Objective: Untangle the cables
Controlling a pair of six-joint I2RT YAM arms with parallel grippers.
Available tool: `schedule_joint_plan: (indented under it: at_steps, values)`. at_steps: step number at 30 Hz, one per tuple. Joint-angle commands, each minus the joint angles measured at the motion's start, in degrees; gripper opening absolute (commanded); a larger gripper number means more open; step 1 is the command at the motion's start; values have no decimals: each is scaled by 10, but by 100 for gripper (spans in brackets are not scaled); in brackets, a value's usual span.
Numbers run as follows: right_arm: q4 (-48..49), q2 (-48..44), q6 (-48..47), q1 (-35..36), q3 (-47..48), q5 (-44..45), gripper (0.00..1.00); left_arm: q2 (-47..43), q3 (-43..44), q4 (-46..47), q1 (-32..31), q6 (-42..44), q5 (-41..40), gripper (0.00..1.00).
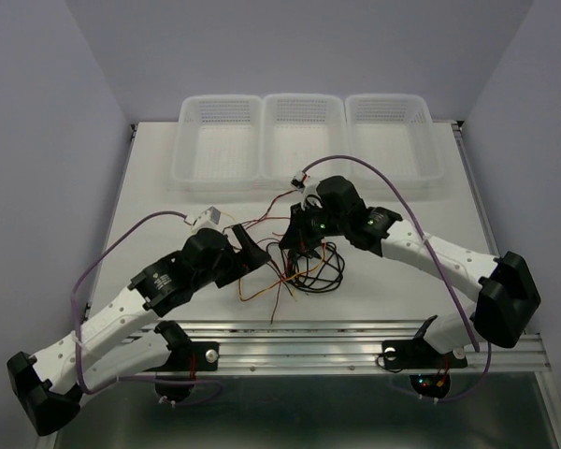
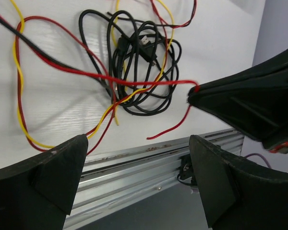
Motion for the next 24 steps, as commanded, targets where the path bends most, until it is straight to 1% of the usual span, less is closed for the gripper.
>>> schedule_joint_plan:
  at_steps: [1,4,6,7,11,13,16,17,18,20,22,24]
  values:
    - [-1,5,37,-7,58,25,1,-45,-28,3,-1,11,1,99]
    - [-1,8,57,-18,73,13,1,-71,-51,13,-1,1,-6,99]
    - [0,6,65,-18,84,4,1,-78,-63,18,-1,-6,-25,99]
    - [0,4,66,-18,87,-8,1,-73,-64,16,-1,-15,-49,99]
    - [0,3,80,-18,93,-51,1,-34,-52,28,-2,-26,-100,99]
    - [1,-2,85,-18,89,-59,1,-1,-39,39,-1,-42,-120,99]
    - [2,-10,91,-18,84,-58,1,23,-23,58,-2,-65,-139,99]
    - [2,-12,94,-18,84,-60,1,35,-22,66,-2,-67,-156,98]
    - [5,-16,101,-18,80,-63,1,43,-24,75,-2,-84,-166,96]
    - [7,-19,113,-18,78,-65,1,49,-29,90,-2,-90,-191,95]
    - [11,-21,120,-18,77,-67,1,53,-34,97,-2,-112,-215,91]
    - [14,-23,129,-18,76,-73,1,55,-42,123,-2,-120,-243,88]
